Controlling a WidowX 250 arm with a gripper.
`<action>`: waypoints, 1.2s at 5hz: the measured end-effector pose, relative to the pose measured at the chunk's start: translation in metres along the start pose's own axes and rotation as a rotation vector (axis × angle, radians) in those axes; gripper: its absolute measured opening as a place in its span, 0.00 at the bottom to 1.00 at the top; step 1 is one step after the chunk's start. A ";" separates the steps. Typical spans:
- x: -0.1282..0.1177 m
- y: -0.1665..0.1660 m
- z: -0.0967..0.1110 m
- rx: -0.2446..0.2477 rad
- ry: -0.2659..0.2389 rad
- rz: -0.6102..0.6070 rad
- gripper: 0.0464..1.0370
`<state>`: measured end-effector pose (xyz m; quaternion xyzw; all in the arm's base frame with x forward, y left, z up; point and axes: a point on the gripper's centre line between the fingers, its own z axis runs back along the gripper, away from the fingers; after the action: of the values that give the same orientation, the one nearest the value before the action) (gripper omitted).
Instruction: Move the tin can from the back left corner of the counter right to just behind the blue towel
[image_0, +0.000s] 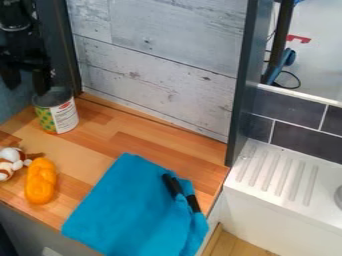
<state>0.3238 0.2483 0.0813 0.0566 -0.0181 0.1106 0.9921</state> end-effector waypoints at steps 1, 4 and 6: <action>0.008 -0.008 -0.016 -0.059 -0.019 -0.051 0.96; 0.006 -0.038 -0.023 -0.198 -0.034 -0.033 0.96; -0.009 -0.129 -0.012 -0.203 0.026 -0.180 0.96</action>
<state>0.3434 0.1226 0.0552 -0.0439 -0.0112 0.0193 0.9988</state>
